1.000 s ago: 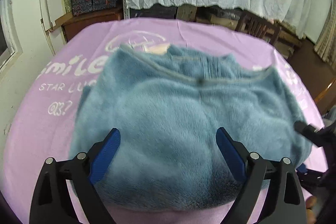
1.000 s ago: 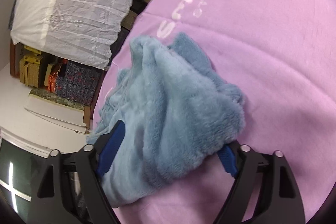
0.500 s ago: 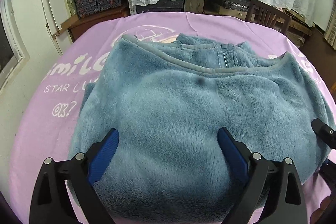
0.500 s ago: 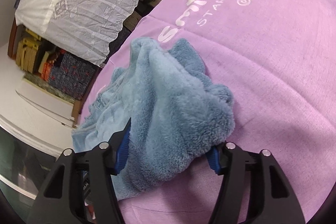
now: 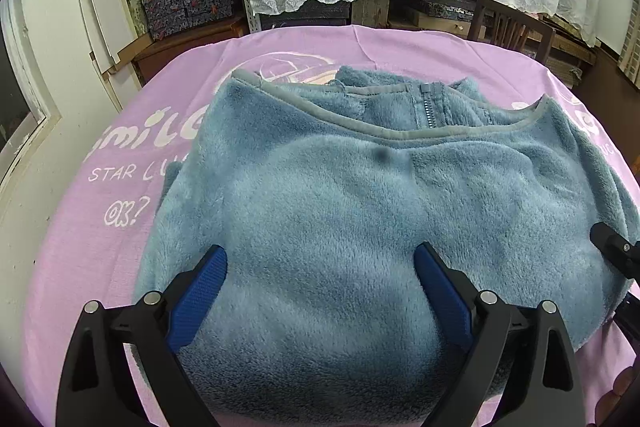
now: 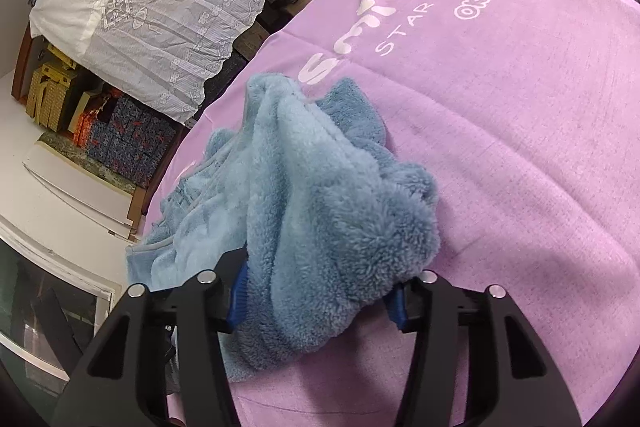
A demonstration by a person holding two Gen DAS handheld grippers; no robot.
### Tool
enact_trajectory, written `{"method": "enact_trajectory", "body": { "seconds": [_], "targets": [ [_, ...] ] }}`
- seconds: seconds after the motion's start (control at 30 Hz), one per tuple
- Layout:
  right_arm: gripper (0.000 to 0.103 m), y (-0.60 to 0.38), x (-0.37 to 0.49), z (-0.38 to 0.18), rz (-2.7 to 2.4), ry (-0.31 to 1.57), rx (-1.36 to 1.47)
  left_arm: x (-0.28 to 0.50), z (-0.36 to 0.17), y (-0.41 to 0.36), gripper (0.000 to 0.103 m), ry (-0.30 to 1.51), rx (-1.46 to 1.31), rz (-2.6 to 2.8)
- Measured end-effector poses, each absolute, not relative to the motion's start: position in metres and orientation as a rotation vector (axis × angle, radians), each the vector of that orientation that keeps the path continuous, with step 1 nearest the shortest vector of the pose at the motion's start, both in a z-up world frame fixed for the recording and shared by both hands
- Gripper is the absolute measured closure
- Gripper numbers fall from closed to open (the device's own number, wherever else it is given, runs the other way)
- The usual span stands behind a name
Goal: Fold large clothes
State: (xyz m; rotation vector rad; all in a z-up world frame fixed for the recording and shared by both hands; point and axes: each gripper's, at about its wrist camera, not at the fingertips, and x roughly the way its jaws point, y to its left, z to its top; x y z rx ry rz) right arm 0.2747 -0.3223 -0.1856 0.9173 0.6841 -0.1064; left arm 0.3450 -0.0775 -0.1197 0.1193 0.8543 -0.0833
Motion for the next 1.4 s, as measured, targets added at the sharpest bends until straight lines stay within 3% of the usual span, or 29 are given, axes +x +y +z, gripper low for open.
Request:
{"method": "enact_trajectory", "body": {
  "seconds": [0.1,0.27,0.7,0.93,1.07,1.23,1.4],
  "targets": [
    [0.051,-0.328,0.274,-0.187,-0.091,0.678,0.953,0.342,-0.108,-0.070,0.015,0.851,0.074,-0.102],
    [0.050,-0.326,0.274,-0.186,-0.093,0.678,0.942,0.339,-0.094,-0.064,0.015,0.787,0.081,-0.070],
    [0.048,-0.351,0.271,-0.191,0.013,0.719,1.109,0.365,-0.114,-0.036,0.014,0.879,0.019,-0.055],
    [0.048,-0.373,0.269,-0.195,0.070,0.716,1.201,0.360,-0.087,-0.031,0.017,0.786,0.010,-0.068],
    [0.048,-0.378,0.274,-0.191,0.057,0.725,1.155,0.384,-0.104,-0.022,0.017,0.861,-0.006,0.003],
    [0.047,-0.402,0.271,-0.186,-0.058,0.692,1.072,0.402,-0.128,0.000,0.005,0.933,-0.081,0.000],
    [0.047,-0.403,0.270,-0.190,0.007,0.706,1.125,0.394,-0.121,0.005,0.008,0.931,-0.091,-0.005]
  ]
}}
